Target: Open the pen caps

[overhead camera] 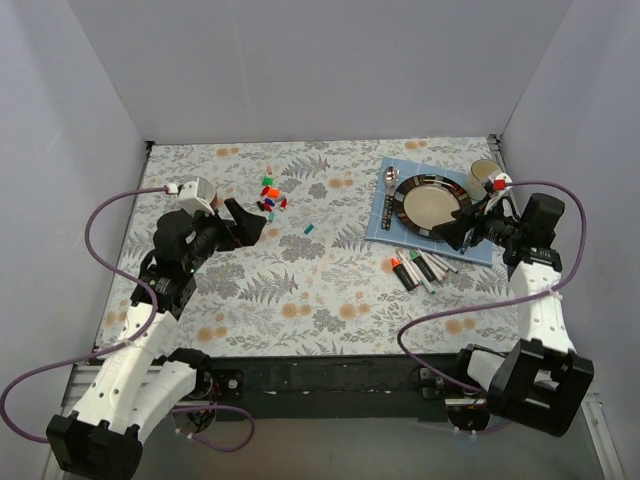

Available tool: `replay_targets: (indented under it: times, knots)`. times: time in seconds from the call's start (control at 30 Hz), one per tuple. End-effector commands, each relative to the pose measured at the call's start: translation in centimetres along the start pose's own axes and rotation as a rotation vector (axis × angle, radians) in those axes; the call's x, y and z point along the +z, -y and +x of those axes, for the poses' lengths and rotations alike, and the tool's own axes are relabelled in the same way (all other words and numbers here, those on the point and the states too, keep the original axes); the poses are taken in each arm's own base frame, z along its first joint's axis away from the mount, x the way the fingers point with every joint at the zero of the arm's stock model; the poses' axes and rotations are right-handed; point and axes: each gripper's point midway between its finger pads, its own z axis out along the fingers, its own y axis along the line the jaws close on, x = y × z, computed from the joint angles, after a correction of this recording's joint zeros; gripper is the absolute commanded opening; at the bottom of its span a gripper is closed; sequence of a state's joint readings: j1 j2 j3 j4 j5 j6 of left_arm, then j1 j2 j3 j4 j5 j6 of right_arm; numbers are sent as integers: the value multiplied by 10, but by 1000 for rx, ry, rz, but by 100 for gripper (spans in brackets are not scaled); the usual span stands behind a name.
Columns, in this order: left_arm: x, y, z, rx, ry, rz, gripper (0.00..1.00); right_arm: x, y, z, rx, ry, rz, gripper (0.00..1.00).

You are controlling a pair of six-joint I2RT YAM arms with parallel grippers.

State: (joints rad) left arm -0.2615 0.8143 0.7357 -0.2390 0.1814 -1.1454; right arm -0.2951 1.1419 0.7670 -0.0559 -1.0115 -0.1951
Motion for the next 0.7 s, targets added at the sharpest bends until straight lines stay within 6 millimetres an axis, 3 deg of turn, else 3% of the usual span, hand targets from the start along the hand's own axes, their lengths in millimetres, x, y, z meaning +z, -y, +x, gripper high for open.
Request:
replay_targets:
  times: [0.0, 0.07, 0.17, 0.43, 0.67]
  knots:
    - [-25, 18, -37, 33, 93, 10, 98, -30, -2, -14, -188, -67, 158, 87]
    - [-32, 17, -41, 53, 105, -3, 98, -40, 0, -22, -214, -80, 231, 98]
    - [-43, 19, -54, 80, 138, -25, 98, -64, 10, -51, -220, -46, 424, 98]
    - [-70, 30, -85, 123, 218, -42, 98, -95, -3, -114, -151, 79, 585, 98]
    - [-81, 33, -97, 140, 252, -58, 98, -119, -2, -131, -145, 147, 722, 98]
